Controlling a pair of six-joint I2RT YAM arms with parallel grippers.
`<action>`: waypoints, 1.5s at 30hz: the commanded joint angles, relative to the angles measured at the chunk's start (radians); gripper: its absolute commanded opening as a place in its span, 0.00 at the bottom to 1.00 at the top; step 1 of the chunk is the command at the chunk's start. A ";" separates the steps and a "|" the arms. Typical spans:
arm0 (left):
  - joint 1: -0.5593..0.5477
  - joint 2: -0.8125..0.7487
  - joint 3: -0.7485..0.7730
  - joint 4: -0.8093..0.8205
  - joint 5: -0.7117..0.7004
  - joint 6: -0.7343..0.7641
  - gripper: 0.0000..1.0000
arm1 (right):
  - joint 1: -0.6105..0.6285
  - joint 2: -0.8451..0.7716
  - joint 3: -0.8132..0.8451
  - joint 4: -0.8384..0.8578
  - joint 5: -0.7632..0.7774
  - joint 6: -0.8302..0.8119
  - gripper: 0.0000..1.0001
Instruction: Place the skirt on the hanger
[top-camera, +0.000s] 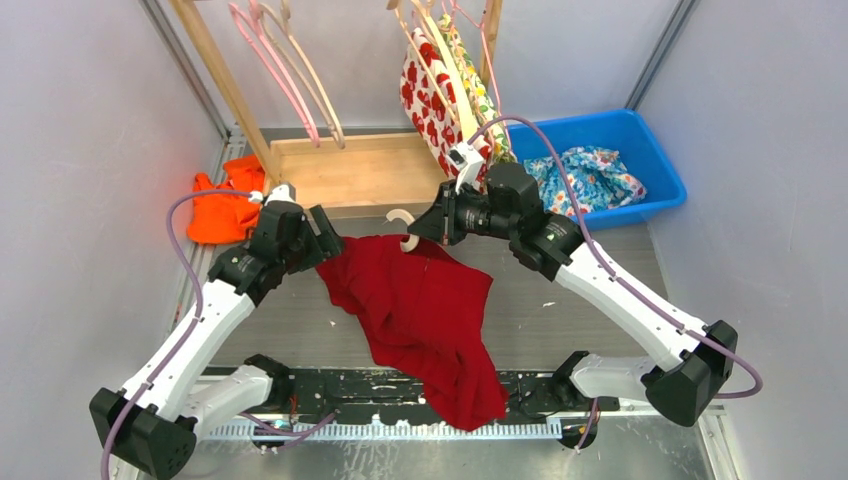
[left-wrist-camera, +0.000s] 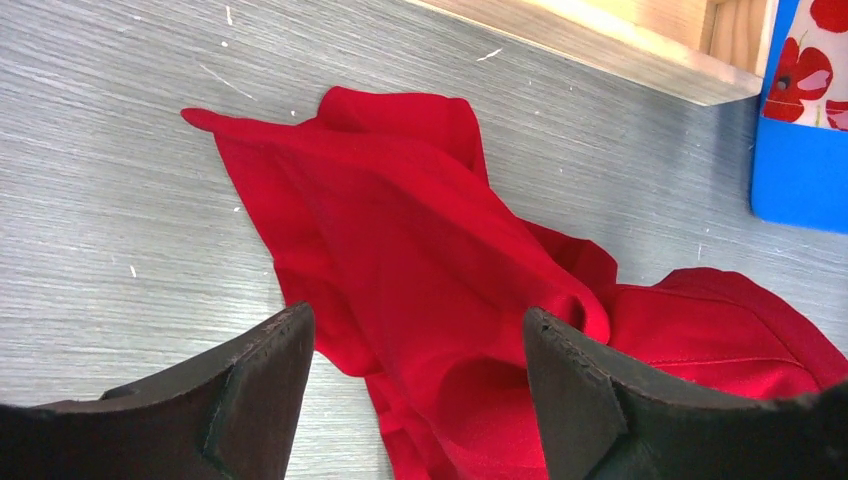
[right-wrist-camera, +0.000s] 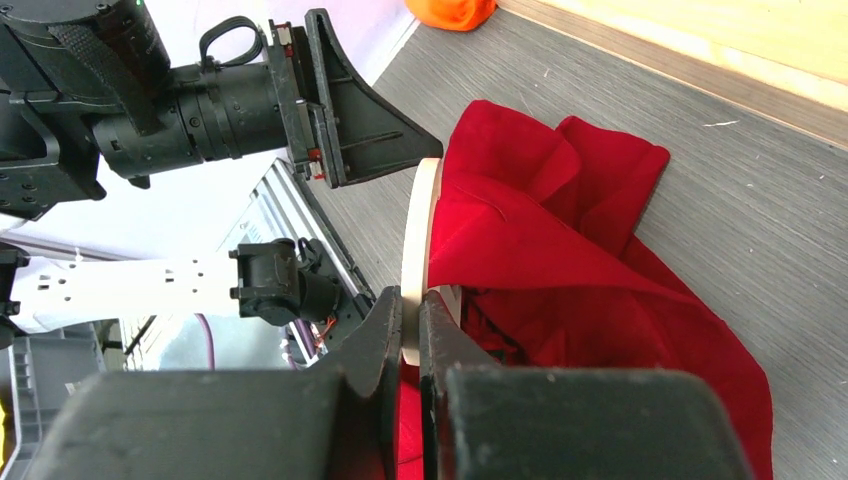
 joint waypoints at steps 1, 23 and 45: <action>0.008 -0.007 0.001 0.043 -0.001 0.017 0.76 | -0.003 -0.010 0.035 0.079 -0.002 0.021 0.01; 0.009 0.031 0.003 0.045 -0.033 0.028 0.76 | -0.004 -0.053 -0.070 0.148 -0.023 0.034 0.01; 0.008 0.020 0.064 -0.051 -0.078 0.050 0.76 | -0.004 -0.138 -0.127 0.153 -0.021 0.012 0.01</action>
